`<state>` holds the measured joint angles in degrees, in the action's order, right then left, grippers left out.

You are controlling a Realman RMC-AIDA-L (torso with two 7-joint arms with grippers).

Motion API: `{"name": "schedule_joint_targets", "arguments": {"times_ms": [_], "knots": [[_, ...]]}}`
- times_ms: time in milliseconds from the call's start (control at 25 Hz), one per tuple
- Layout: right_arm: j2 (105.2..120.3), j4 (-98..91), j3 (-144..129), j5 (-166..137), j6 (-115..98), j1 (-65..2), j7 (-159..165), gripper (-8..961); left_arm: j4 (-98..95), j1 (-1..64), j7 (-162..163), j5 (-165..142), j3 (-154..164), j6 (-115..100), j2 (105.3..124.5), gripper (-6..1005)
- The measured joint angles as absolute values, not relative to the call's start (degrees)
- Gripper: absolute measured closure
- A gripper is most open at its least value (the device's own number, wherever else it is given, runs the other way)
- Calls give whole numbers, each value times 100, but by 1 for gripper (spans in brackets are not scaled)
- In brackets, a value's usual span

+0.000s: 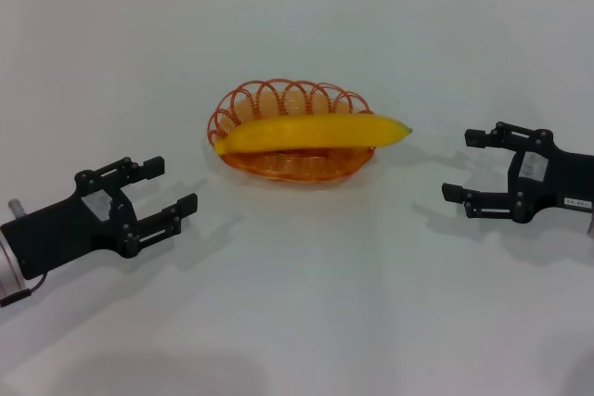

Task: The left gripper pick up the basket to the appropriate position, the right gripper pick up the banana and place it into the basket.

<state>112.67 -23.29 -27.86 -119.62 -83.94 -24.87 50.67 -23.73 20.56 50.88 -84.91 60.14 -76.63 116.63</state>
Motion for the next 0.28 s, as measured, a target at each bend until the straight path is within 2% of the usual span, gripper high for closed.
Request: {"name": "schedule_joint_targets", "arguments": {"times_ms": [280], "knots": [[11267,-2329,-2786,-11961,-8394,-2487,5069,76,-2373,2056,5089,-8491,6023,-7667,11663,290]]}}
